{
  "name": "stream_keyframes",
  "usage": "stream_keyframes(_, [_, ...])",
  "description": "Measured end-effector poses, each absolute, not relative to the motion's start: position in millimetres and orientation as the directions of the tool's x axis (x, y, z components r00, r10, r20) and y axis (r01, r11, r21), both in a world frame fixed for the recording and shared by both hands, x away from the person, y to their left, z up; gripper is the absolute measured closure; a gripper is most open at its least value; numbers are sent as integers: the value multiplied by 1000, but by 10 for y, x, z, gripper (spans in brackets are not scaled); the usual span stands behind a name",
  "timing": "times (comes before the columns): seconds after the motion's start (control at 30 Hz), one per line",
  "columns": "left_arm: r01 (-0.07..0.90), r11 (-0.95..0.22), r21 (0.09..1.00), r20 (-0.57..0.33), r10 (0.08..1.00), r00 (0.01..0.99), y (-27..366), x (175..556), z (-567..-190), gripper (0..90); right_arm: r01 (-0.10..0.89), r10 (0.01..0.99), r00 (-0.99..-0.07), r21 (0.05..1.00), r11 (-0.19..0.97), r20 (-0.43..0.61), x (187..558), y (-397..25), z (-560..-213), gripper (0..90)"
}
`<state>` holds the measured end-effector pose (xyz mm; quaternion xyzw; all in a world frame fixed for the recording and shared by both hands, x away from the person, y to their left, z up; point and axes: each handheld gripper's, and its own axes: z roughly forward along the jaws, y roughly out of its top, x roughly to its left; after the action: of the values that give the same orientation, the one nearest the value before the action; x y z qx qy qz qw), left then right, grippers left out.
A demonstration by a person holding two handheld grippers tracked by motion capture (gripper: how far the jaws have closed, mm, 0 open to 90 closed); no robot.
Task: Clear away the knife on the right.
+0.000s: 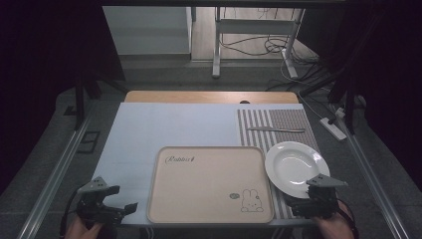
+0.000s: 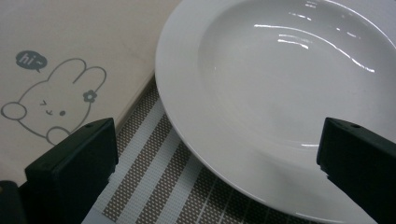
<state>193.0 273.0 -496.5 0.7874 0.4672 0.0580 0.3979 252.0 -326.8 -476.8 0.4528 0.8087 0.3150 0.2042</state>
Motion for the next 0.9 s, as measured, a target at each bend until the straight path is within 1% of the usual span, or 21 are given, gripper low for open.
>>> stream_keyframes(0.4, [691, -246, 680, -281, 782, 556, 2730, 1933, -4966, 17, 552, 838, -541, 723, 416, -69, 2586, -3222, -4726, 0])
stream_keyframes(0.67, [691, -247, 679, -281, 782, 556, 2730, 1934, -4967, 17, 556, 837, -545, 726, 406, -50, 2656, -3216, -4725, 0])
stream_keyframes(0.9, [692, -249, 678, -279, 783, 555, 2727, 1934, -4966, 17, 587, 857, -515, 716, 377, -29, 2752, -3177, -4737, 0])
